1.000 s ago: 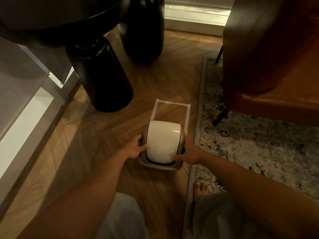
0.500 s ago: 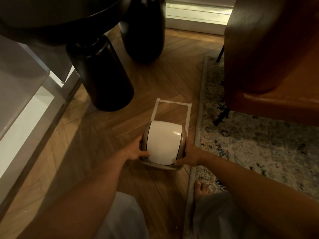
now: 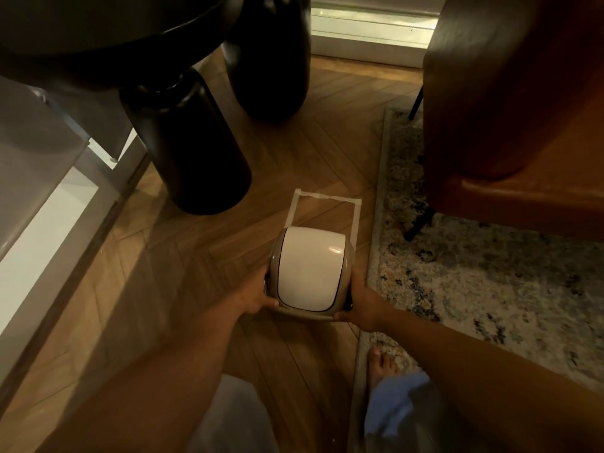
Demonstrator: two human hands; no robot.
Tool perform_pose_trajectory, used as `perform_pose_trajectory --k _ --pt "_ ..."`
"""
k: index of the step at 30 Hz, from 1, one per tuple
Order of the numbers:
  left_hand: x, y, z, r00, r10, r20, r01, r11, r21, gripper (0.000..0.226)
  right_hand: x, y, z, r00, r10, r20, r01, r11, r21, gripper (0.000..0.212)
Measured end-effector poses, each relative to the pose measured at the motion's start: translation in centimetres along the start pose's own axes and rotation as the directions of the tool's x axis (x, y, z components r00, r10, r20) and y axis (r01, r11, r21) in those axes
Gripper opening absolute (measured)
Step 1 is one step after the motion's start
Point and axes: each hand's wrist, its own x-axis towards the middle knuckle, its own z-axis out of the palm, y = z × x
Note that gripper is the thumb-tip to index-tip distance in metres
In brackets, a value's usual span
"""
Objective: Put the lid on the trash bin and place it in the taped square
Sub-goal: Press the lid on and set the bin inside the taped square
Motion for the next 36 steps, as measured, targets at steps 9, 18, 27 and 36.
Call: perform_pose_trajectory --k 9,18,27,36 --pt "3.2 1.0 0.0 0.993 0.075 -0.092 -0.076 0.997 -0.012 0.102 2.0 -0.1 -1.7 0.997 0.009 -0.082 -0.005 0.999 0.049 0.128" --pt "6.2 2.2 0.2 0.976 0.12 -0.182 -0.137 0.987 -0.083 0.1 4.9 1.0 -3.3 0.986 0.004 -0.164 0.015 0.993 0.114 0.123" --pt "9.7 3.0 0.3 0.954 0.109 -0.28 -0.141 0.985 -0.097 0.088 8.1 2.0 -4.6 0.965 0.01 -0.26 0.047 0.977 0.209 0.106" --pt "13.5 4.4 -0.6 0.951 0.12 -0.285 -0.157 0.981 -0.113 0.083 10.8 2.8 -4.9 0.919 0.075 -0.388 0.022 0.97 0.241 0.078"
